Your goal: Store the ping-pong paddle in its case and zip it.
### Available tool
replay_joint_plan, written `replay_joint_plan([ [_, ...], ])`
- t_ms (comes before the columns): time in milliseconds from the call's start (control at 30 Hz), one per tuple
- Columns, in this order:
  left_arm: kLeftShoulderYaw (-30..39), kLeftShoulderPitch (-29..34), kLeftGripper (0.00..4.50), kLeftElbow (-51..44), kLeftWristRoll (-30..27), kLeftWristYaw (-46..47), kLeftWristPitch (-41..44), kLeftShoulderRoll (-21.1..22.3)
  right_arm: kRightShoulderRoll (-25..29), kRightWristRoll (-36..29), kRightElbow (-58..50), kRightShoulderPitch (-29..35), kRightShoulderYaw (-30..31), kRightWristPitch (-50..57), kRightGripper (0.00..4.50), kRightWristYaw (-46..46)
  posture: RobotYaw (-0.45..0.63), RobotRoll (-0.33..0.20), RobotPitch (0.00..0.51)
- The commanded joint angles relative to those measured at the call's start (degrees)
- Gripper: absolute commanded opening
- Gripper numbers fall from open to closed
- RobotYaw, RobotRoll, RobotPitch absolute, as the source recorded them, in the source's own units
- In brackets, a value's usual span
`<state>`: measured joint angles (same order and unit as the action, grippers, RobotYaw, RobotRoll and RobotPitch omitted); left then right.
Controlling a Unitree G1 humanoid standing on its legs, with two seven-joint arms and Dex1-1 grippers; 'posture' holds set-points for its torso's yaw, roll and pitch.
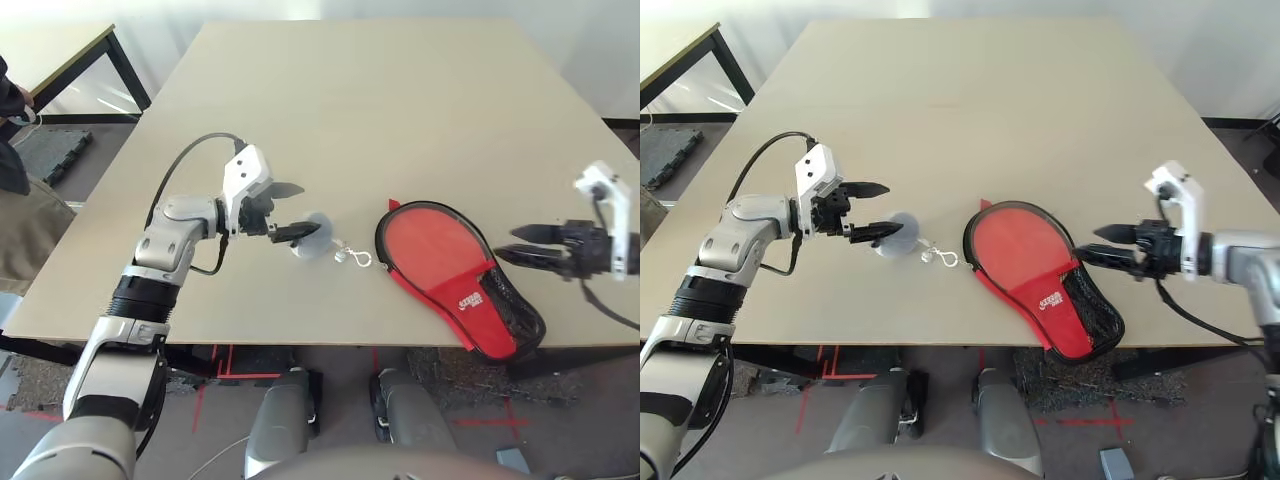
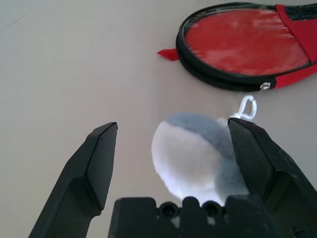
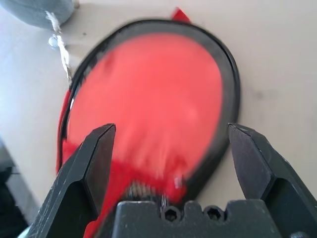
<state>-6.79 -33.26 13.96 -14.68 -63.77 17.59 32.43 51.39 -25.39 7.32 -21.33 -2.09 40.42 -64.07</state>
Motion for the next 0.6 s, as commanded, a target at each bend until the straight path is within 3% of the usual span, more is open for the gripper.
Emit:
replay_joint_plan([
  [33, 0.41, 0.58, 4.50, -1.26, -0.02, -0.32, 0.77, 1.03, -2.22, 3.18, 0.16, -1.13, 4.34, -2.53, 4.47, 0.41, 0.04, 0.000, 0.092],
  [600, 0.41, 3.71, 4.50, -6.54, -3.60, -3.54, 7.43, 4.12, -5.23, 8.49, 3.52, 0.73, 9.30, -2.79, 4.47, -0.24, 0.07, 0.000, 0.101],
])
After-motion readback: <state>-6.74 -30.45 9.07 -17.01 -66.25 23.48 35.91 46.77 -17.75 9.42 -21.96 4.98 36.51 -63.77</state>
